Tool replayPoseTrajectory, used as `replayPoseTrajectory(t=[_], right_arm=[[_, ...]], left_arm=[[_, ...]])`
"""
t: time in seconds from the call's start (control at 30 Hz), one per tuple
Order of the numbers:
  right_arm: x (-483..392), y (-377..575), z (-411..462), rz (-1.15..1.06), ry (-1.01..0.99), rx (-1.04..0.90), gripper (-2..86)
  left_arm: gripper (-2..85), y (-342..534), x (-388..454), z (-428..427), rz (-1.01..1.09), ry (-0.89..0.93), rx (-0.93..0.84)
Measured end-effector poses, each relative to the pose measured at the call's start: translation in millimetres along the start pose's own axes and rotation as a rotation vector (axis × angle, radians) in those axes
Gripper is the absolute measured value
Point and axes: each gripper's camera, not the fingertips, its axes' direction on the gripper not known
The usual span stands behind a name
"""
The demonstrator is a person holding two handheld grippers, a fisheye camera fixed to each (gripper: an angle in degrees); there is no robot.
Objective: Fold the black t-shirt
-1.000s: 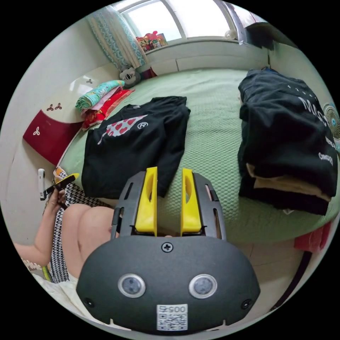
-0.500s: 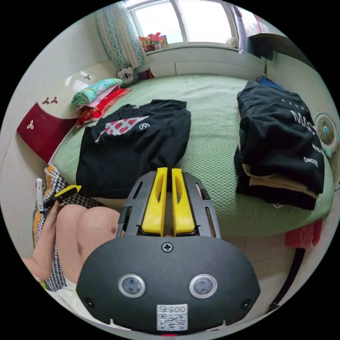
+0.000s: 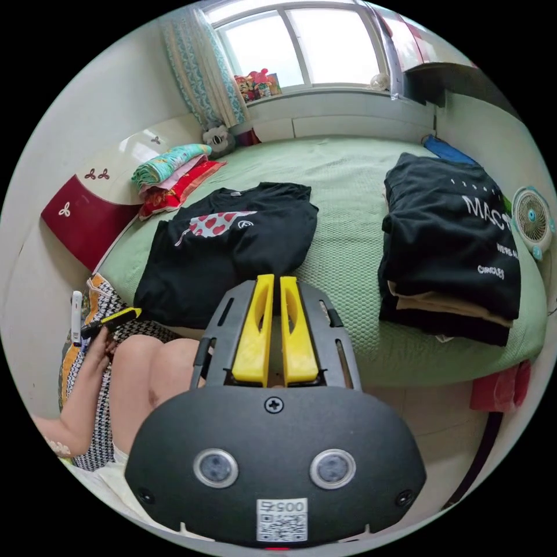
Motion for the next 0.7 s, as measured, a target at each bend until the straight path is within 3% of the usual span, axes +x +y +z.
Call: replayPoseTrajectory(t=[0.4,0.7], right_arm=[[26,40,-161,-0.018,-0.099,0.165,-1.6],[50,100,-200,0.010,-0.154,0.079,-1.6]], left_arm=[[0.7,79,27,-262,0.116,-0.024,0.311],[0.6,160,28,-304,0.005,0.019,0.203]])
